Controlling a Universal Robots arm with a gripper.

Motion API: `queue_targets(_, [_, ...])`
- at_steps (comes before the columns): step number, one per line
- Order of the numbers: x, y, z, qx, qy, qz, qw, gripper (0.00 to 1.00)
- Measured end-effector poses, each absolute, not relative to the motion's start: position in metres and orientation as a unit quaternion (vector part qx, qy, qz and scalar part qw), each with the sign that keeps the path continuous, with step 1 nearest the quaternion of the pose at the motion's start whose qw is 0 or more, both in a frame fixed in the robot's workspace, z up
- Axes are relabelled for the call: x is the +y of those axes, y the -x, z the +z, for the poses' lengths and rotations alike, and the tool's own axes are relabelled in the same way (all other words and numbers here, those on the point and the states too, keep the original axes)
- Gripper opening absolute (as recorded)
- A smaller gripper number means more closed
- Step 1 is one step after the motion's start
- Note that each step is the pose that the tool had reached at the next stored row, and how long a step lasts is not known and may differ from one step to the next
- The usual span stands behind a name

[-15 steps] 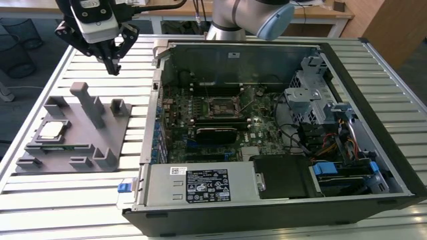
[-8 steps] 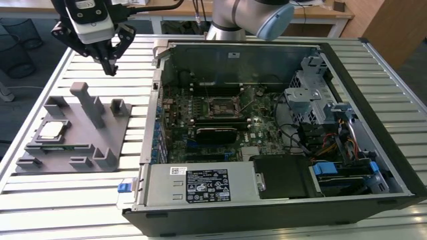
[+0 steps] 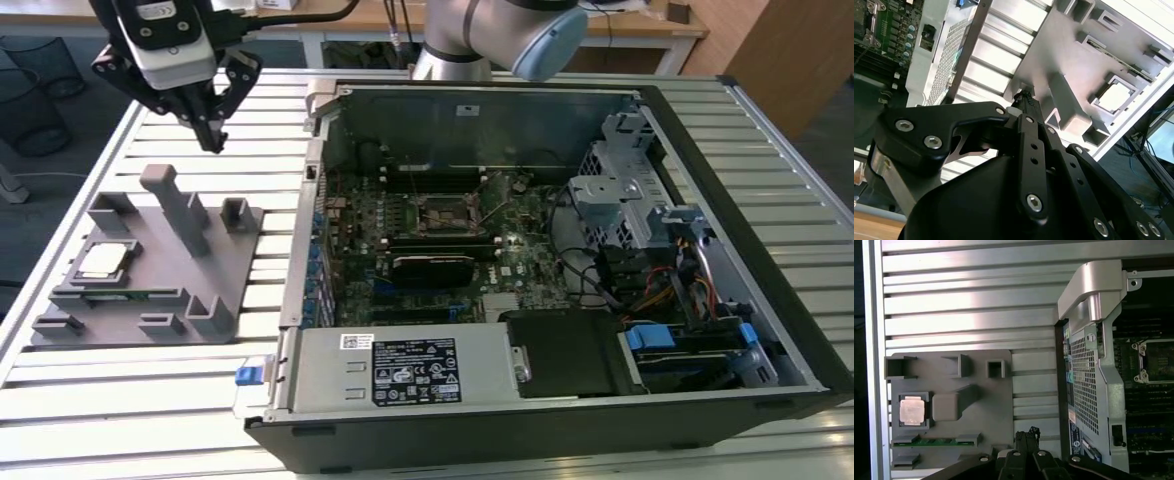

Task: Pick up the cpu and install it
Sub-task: 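Reach for the cpu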

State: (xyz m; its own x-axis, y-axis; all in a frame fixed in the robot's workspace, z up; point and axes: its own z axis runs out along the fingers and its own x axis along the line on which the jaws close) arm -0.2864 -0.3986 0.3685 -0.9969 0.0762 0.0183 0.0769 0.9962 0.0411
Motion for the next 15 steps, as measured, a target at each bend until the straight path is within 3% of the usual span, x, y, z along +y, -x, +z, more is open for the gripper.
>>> queue_targets(15, [-0.399,0.300,0.366,-0.999,0.038,-0.021,0.010,0.11])
